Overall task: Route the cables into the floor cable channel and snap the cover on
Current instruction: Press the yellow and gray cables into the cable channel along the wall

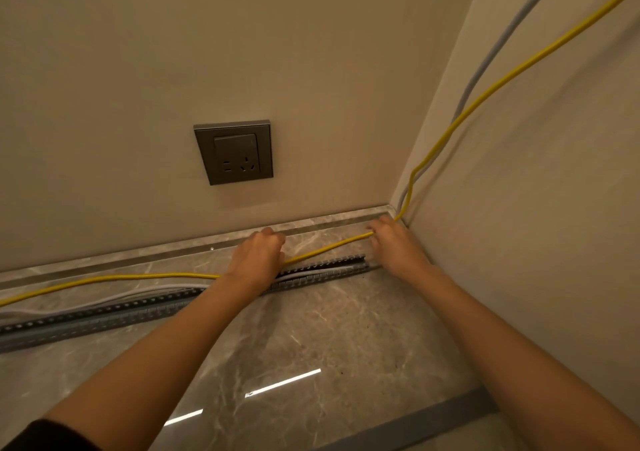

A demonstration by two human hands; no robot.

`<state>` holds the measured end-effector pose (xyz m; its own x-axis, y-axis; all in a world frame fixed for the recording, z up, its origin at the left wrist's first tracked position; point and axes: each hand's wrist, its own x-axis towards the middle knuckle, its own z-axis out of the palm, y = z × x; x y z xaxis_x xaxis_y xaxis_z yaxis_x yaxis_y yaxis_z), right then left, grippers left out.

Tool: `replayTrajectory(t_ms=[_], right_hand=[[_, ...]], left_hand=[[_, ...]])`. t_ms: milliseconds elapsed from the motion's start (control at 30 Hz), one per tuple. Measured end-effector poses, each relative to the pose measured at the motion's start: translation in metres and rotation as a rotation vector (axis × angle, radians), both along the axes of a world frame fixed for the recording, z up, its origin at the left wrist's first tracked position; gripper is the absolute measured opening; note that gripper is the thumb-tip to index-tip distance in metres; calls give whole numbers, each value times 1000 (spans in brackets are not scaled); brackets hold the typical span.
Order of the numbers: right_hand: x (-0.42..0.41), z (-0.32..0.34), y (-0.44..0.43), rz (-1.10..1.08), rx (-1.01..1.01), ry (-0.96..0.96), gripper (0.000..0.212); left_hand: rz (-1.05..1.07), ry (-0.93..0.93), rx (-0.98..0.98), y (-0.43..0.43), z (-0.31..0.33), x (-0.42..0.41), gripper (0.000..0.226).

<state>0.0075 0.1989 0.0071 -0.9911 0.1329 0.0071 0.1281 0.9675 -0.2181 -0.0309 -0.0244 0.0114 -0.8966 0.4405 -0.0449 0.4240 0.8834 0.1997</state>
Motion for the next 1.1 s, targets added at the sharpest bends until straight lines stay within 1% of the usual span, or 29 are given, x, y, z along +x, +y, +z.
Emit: replayTrajectory(t_ms=[67, 100, 167, 233, 300, 367, 433, 467, 567, 667, 733, 833, 867, 900, 1000, 1100], right_hand=[[-8, -3, 1, 138, 105, -73, 42], [-12, -3, 1, 156, 142, -122, 43], [-18, -5, 2, 147, 195, -202, 36], [-18, -7, 2, 114, 238, -226, 30], [-17, -7, 4, 86, 260, -187, 24], [-15, -7, 6, 63, 239, -120, 20], [-13, -6, 10, 50, 180, -72, 20], [-11, -5, 11, 55, 148, -59, 20], [-3, -3, 16, 114, 96, -55, 23], [5, -3, 18, 141, 57, -13, 24], [11, -2, 20, 141, 59, -25, 24], [17, -4, 18, 164, 55, -105, 25], [19, -6, 17, 165, 40, -108, 25], [20, -9, 14, 155, 17, -104, 25], [22, -16, 7, 112, -41, -58, 24], [22, -18, 3, 87, -58, -10, 22]], left_hand=[[-11, -119, -35, 1, -4, -12, 24], [-11, -188, -31, 1, -6, -17, 22], [10, -305, 27, 2, -11, -26, 21], [12, -362, 79, 0, -16, -32, 20], [-14, -356, 101, -2, -16, -33, 16], [-24, -261, 170, -4, -17, -33, 13], [-11, -148, 268, -9, -15, -31, 14], [-11, -122, 312, -11, -13, -29, 13], [-42, -166, 390, -19, -7, -24, 7], [-62, -181, 411, -24, -3, -18, 5], [-106, -202, 380, -25, -1, -12, 8], [-186, -188, 256, -26, -3, -5, 35], [-204, -175, 197, -27, -4, -4, 37], [-216, -162, 146, -28, -4, -2, 35], [-203, -145, 57, -31, -4, -2, 20], [-192, -113, 3, -31, -4, 0, 14]])
